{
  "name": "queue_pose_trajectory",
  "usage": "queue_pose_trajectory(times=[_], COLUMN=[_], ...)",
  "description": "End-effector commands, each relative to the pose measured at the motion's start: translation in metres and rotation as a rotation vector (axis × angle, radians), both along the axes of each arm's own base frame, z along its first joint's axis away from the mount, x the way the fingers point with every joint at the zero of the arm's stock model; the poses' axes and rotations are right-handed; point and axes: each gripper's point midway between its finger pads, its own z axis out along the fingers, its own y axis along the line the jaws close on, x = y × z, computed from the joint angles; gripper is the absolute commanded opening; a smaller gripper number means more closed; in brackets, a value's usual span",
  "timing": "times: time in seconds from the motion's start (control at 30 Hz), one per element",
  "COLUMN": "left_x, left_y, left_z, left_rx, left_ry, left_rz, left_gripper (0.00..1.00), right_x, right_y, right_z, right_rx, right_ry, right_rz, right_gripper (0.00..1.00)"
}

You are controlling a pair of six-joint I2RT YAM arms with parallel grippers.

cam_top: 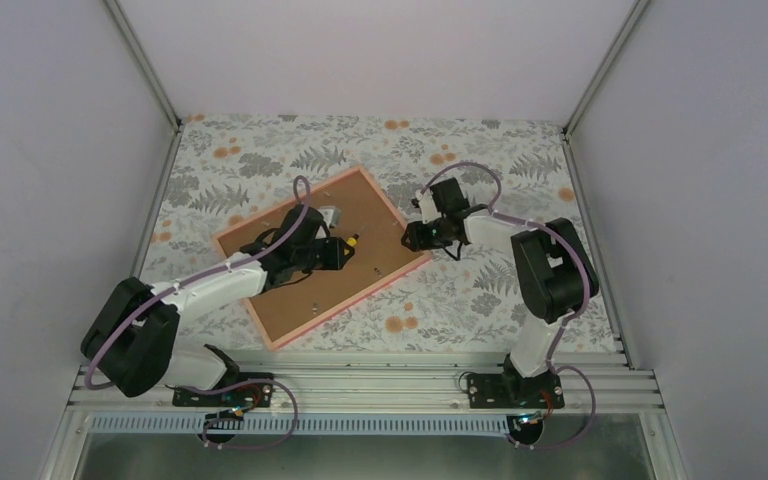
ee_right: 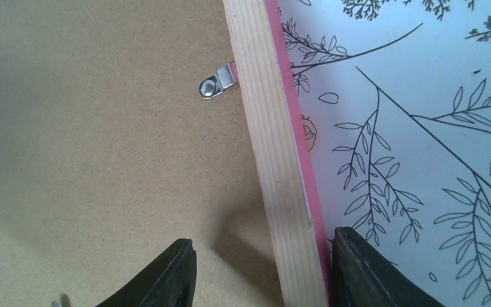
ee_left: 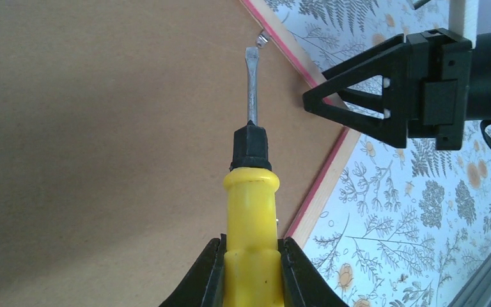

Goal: Take the photo out of the frame

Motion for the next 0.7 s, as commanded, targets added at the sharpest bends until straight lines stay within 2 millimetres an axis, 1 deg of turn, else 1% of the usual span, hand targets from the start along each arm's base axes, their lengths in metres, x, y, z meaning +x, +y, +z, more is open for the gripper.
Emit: queue_pose_trajectory(times=[0.0,0.07,0.23,0.3,0.43,0.67], left_x=[0.004,0.003,0.001,0.0,0.0,-0.001], left_y=[-0.015,-0.019,-0.028,-0.032,-0.036,-0.042], left_z=[0.011,0.011,0.006,0.004,0.001,-0.004], left_rx=[-0.018,-0.017,-0.015,-0.014,-0.01,-0.005], left_ry=[-0.025,-0.024,-0.014,-0.009,-0.005,0.006], left_rz=[-0.021,-0.028,-0.047,-0.054,-0.062,-0.07], left_gripper=[0.02,0.02,0.02,0.02,0.02,0.02], right_x=[-0.018,-0.02,-0.025,-0.026,-0.028,-0.029], right_y=[-0.006,-0.005,-0.003,-0.002,0.001,-0.003], right_z=[-0.014,-0.017,-0.023,-0.023,-0.019,-0.01], right_rx=[-0.079,-0.091,-0.093,-0.096,-0.073,-0.049], right_ry=[0.042,0.045,0.057,0.058,0.047,0.039], right_rz=[-0.018,-0.015,-0.015,-0.021,-0.044,-0.114], right_gripper=[0.44,0.41,0.3,0.28,0.21,0.06])
